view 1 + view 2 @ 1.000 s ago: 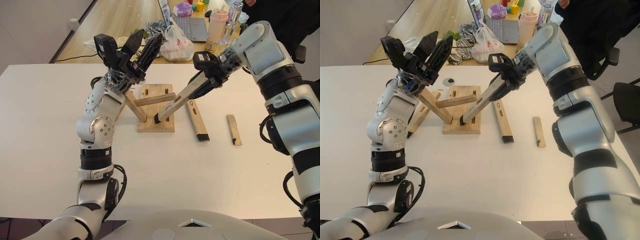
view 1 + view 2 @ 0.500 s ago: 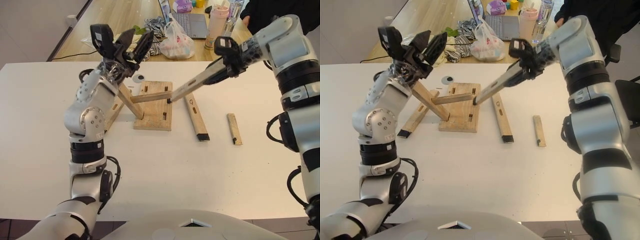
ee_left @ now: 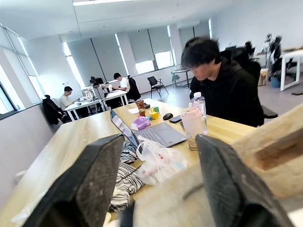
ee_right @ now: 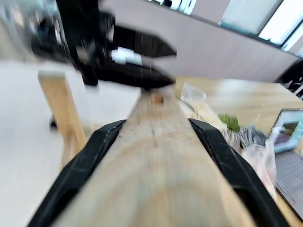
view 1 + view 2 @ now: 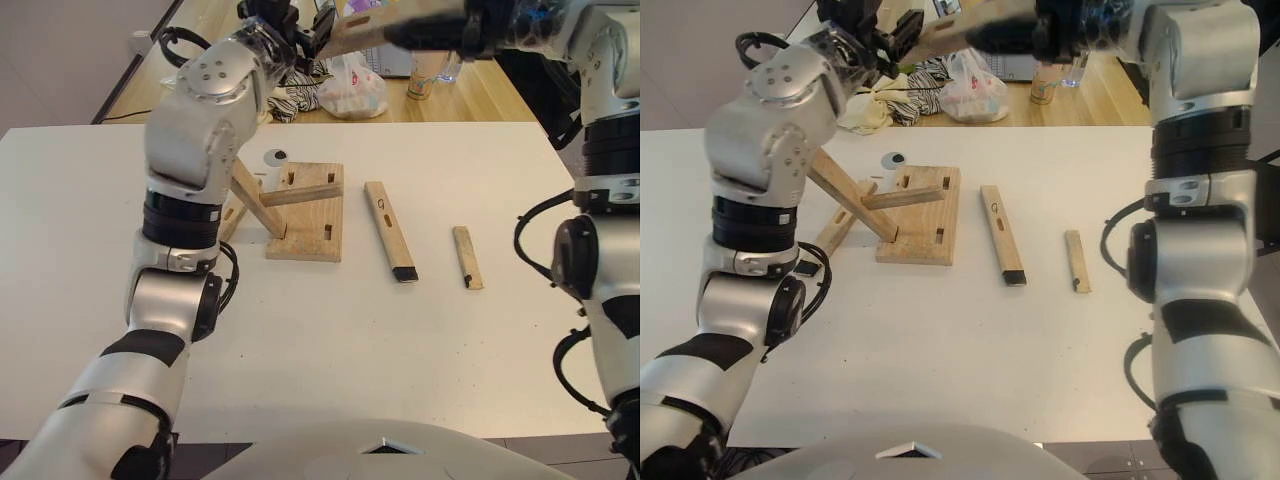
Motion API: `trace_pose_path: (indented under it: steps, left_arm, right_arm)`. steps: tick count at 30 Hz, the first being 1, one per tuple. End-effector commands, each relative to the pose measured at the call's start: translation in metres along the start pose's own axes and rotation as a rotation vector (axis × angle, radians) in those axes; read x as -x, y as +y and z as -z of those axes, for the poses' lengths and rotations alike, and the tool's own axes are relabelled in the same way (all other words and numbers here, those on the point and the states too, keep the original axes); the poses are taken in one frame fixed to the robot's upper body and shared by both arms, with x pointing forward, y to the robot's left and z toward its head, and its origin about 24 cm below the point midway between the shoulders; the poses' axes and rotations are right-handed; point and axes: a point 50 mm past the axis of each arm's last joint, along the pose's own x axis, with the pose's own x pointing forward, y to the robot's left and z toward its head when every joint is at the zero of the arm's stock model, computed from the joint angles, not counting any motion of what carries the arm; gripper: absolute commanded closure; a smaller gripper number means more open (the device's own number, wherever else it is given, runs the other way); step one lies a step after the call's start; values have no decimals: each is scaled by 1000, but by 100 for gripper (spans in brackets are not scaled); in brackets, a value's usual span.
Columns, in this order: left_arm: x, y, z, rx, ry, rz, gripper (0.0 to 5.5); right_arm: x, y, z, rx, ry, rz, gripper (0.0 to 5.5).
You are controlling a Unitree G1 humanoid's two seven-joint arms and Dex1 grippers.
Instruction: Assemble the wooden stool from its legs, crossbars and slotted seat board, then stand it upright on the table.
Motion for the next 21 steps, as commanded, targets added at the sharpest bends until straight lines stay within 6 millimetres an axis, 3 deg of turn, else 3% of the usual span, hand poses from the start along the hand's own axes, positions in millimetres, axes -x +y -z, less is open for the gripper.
trace_pose_path:
  steps: [1, 3, 9, 12, 16, 21]
  left_arm:
    - [-10, -19, 16, -1, 51, 75, 331]
    - [-11, -23, 14, 15, 38, 96, 362]
    - [-8, -23, 15, 75, 24, 102, 460]
    - [2, 11, 17, 142, -18, -29, 475]
    - [26, 60, 19, 237, -65, -197, 475]
    - [39, 76, 24, 261, -62, -250, 475]
  right_arm:
    - [-1, 19, -59, 1, -364, -100, 347]
    - [-6, 23, -59, -40, -415, -99, 347]
    - [-11, 24, -27, -101, -406, -20, 347]
    - [-3, 11, 4, -100, -314, 63, 347]
    - [1, 12, 58, -195, -257, 79, 347]
    - [1, 23, 103, -365, -337, 72, 347]
